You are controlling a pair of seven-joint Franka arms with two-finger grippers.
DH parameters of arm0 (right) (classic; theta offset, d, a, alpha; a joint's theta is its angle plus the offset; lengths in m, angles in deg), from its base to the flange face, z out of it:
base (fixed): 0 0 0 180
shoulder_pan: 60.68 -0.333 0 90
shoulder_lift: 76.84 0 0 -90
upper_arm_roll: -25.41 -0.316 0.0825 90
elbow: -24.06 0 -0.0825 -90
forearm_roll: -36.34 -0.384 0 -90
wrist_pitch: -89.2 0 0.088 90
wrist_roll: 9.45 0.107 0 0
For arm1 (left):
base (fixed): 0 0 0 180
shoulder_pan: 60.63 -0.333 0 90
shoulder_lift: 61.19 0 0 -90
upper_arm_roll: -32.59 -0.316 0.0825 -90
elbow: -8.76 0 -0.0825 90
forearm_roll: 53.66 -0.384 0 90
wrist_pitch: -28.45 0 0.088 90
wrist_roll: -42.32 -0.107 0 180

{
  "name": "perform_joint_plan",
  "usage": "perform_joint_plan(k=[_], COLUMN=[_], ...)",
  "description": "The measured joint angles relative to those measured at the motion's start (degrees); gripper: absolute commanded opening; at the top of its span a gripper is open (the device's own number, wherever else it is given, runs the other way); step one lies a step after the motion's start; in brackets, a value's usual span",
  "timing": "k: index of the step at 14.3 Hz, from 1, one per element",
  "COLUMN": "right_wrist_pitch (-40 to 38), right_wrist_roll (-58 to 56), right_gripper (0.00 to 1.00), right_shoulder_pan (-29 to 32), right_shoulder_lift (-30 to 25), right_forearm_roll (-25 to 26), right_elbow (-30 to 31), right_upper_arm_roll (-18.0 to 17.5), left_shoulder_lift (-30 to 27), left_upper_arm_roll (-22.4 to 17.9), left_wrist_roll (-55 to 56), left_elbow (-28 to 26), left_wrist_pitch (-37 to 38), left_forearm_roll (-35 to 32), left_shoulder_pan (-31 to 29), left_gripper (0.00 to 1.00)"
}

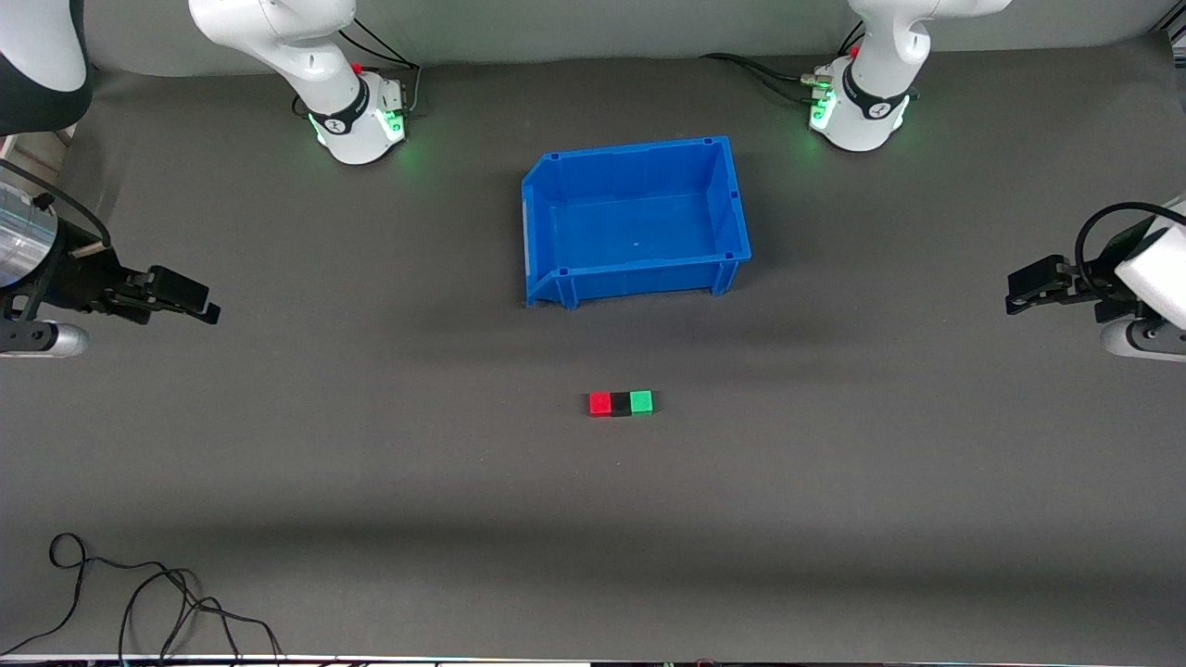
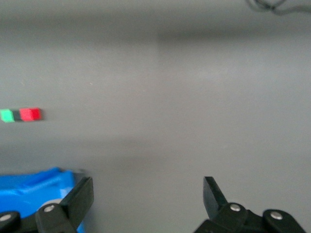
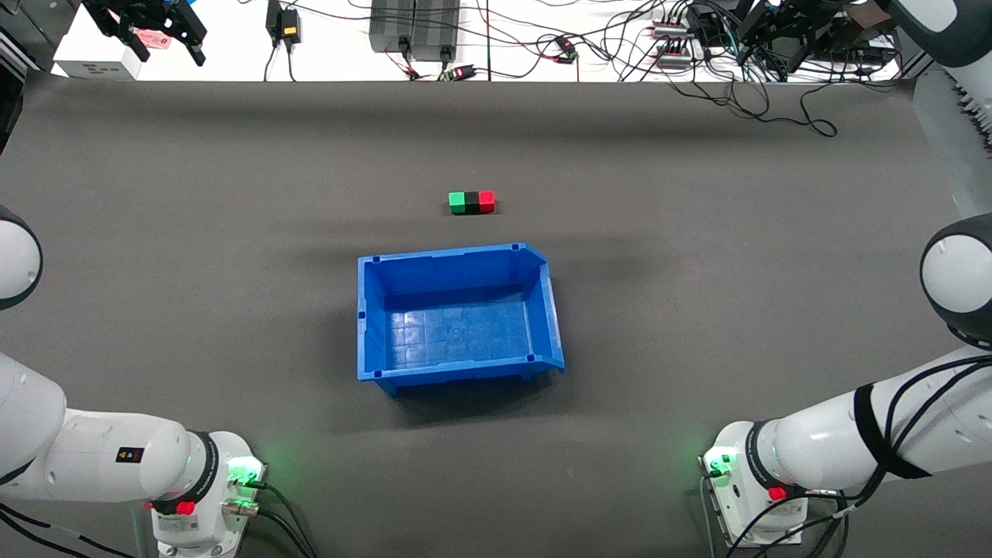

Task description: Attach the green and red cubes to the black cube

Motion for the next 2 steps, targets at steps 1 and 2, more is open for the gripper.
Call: perform_joint_plan(k=[1, 2], right_wrist_pitch=[-0.6, -1.9], right_wrist_roll=[-1.6, -2.5], right_gripper=[1.00, 1.00], right_shoulder_pan=[-0.1, -0.2], right_shoulder_lift=[0.0, 0.0], right_forearm_roll=[0.7, 1.2], right_elbow=[-0.2, -0.5], right_upper_arm_roll=[-0.1, -0.2], left_shoulder_lift=[0.0, 0.0], left_upper_arm_roll=[0.0, 0.0], left_wrist_roll=[0.0, 0.1], left_elbow=[0.0, 0.0], left_wrist_pitch=[-0.3, -0.5], left_forearm_roll=[0.0, 0.0], left_shoulder_pan=[0.0, 0.0], left_gripper=[1.00, 1.00])
